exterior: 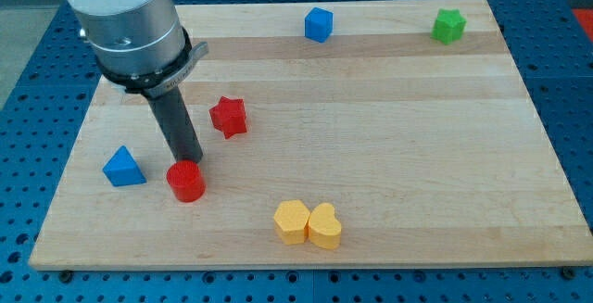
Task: Push the red star to the center right
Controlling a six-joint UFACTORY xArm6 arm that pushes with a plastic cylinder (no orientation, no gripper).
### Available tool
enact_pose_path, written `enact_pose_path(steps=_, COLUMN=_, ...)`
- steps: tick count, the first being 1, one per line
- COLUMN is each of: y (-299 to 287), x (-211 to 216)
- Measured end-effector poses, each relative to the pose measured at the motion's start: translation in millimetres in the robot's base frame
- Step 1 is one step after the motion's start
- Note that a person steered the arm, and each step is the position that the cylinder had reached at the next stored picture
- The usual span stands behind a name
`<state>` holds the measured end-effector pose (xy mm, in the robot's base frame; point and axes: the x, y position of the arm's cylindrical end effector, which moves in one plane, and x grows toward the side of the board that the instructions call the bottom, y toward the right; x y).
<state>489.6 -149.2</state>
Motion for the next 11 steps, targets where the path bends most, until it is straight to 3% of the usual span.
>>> enact_pose_path(steps=3, y=0.0, x=-72.3)
enact_pose_path(steps=7, y=123.5, x=-66.6)
enact_pose_path(steps=9, y=39.1, x=-82.8)
enact_pose_path(steps=11, y=21.0, x=-74.0)
